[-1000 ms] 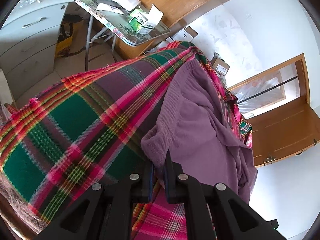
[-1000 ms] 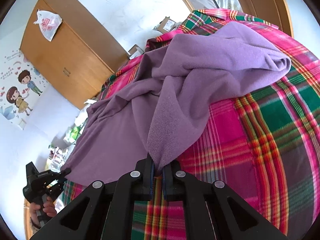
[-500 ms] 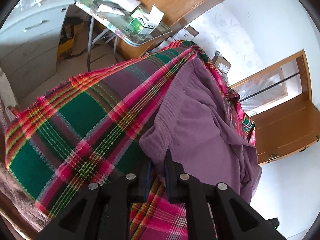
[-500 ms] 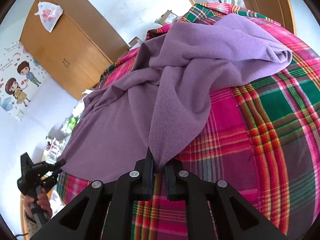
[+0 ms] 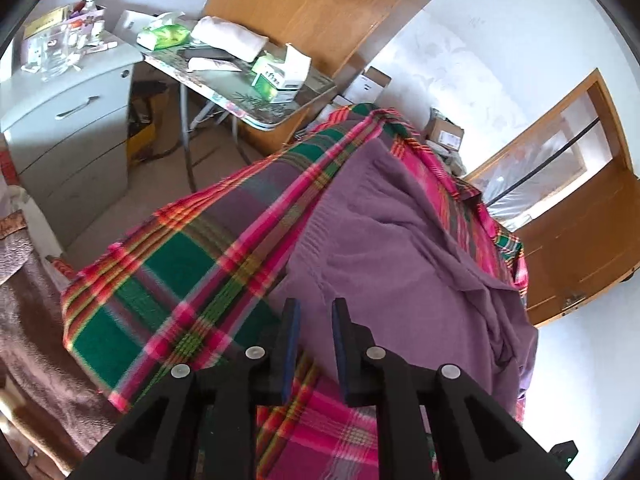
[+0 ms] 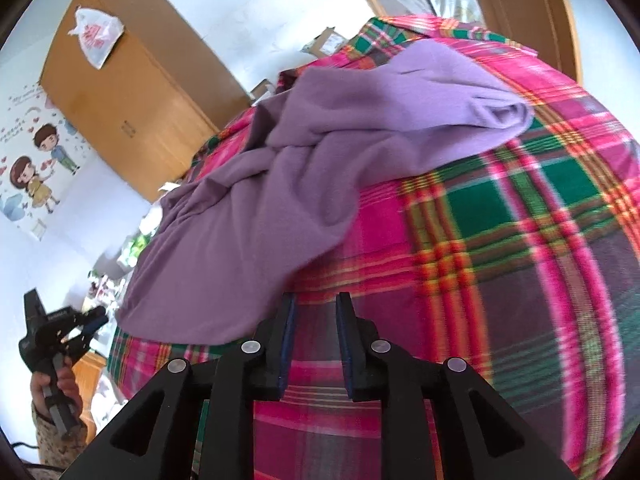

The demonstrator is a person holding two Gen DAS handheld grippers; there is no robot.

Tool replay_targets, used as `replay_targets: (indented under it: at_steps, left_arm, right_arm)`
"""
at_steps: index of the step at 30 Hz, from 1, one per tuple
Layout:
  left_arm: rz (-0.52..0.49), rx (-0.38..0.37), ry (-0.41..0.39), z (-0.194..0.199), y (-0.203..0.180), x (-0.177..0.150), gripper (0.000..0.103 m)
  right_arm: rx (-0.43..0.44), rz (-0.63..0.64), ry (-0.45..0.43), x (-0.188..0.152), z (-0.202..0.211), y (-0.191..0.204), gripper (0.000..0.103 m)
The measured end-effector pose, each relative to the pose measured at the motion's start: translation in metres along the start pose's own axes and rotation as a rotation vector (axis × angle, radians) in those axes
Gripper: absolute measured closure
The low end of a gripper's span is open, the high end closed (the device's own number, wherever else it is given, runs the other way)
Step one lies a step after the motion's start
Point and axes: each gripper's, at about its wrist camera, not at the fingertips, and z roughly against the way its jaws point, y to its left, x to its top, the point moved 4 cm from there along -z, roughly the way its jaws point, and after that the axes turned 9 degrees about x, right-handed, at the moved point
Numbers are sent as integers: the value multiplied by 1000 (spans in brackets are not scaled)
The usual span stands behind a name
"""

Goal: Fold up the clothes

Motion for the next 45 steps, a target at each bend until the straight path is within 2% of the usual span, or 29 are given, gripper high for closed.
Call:
replay_targets:
  at_steps: [3, 8, 12, 15, 21, 24, 26, 29, 35, 37, 39, 43, 45]
  left_arm:
    - [28, 16, -2, 0, 7, -1, 87]
    - [10, -12, 8, -2, -7, -2, 87]
    - [-52, -64, 35, -6, -41, -3, 87]
    - [-117, -134, 64, -14, -80, -4, 85]
    - [-304, -265, 168, -36, -173, -24, 82]
    - [-398, -319, 236, -52, -216, -45, 80]
    - [-433, -365, 296, -63, -243, -58, 78]
    - [-478, -396, 387, -80, -277, -77, 73]
    - [-511, -407, 467, -103, -310, -94, 73]
    - [-522, -411, 494, -111, -321, -99, 72]
    - [-532, -414, 521, -119, -332, -105, 70]
    - [-551, -419, 574, -134, -352, -115, 67]
    - [-546, -411, 595, -139, -352, -117, 67]
  right_arm:
    - [-15, -5, -16, 3, 9, -9, 82]
    - [-77, -4, -58, 15, 22, -27, 82]
    - [-166, 56, -119, 31, 37, -34, 82]
    - [-228, 112, -153, 46, 42, -33, 82]
    - [-273, 166, -196, 90, 55, -41, 82]
    - [-289, 193, -177, 110, 47, -45, 82]
    - [-310, 220, -153, 120, 39, -47, 82]
    - [-330, 266, -110, 133, 29, -48, 81]
    - [-270, 314, -1, 149, 3, -51, 71]
    - [-278, 334, 35, 150, -7, -53, 67]
    - [-288, 350, 67, 149, -15, -55, 66]
    - [-228, 387, 119, 144, -26, -53, 59]
    - [-249, 411, 141, 142, -31, -51, 57]
